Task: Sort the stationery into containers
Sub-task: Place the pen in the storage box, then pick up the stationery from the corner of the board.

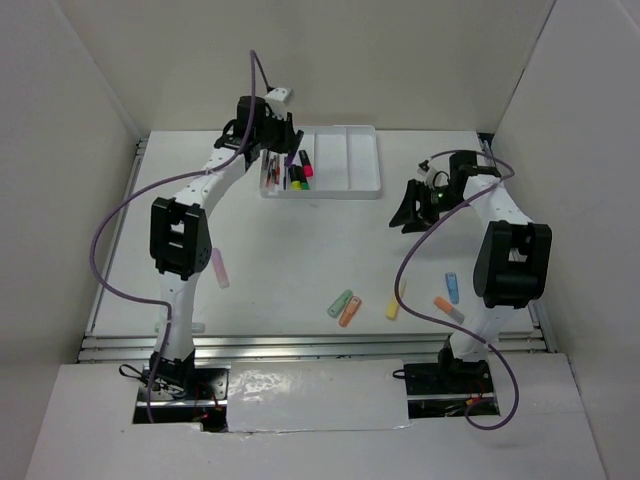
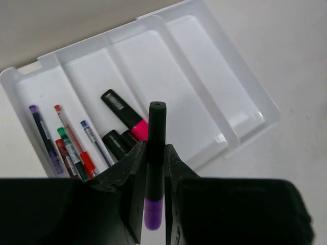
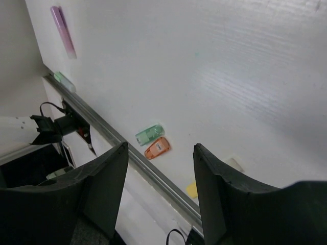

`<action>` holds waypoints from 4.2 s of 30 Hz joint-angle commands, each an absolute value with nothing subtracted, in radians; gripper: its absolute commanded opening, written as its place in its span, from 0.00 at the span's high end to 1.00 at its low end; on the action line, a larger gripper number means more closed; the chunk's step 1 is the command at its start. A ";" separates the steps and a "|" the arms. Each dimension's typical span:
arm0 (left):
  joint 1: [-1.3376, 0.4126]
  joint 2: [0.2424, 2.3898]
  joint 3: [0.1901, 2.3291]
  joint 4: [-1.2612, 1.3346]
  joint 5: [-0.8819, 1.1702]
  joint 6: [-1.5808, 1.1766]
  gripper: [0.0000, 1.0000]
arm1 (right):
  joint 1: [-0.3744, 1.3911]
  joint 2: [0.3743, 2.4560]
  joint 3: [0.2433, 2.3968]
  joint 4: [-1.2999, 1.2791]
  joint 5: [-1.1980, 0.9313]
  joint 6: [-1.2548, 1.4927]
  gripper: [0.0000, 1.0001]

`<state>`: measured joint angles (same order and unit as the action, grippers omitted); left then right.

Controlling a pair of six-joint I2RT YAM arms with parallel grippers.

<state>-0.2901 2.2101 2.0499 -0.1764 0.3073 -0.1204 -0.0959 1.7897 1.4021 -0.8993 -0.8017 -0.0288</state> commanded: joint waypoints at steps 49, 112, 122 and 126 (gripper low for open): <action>-0.319 1.625 1.484 -0.109 0.183 -0.012 0.19 | -0.224 1.272 1.031 -1.088 -0.347 -0.495 0.39; 0.223 1.192 0.521 -0.712 0.294 1.416 0.41 | 0.034 1.336 0.966 -0.953 -0.219 -0.394 0.40; 0.121 1.316 0.800 -0.807 0.501 1.194 0.75 | 0.029 1.331 0.965 -0.948 -0.216 -0.396 0.40; -0.042 1.304 0.928 -0.805 0.554 1.017 0.87 | 0.025 1.335 0.960 -0.940 -0.221 -0.393 0.40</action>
<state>0.0597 1.3216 0.8379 -0.7918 0.4244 1.1660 0.0322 1.3331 0.9314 -0.9794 -0.2203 -0.3977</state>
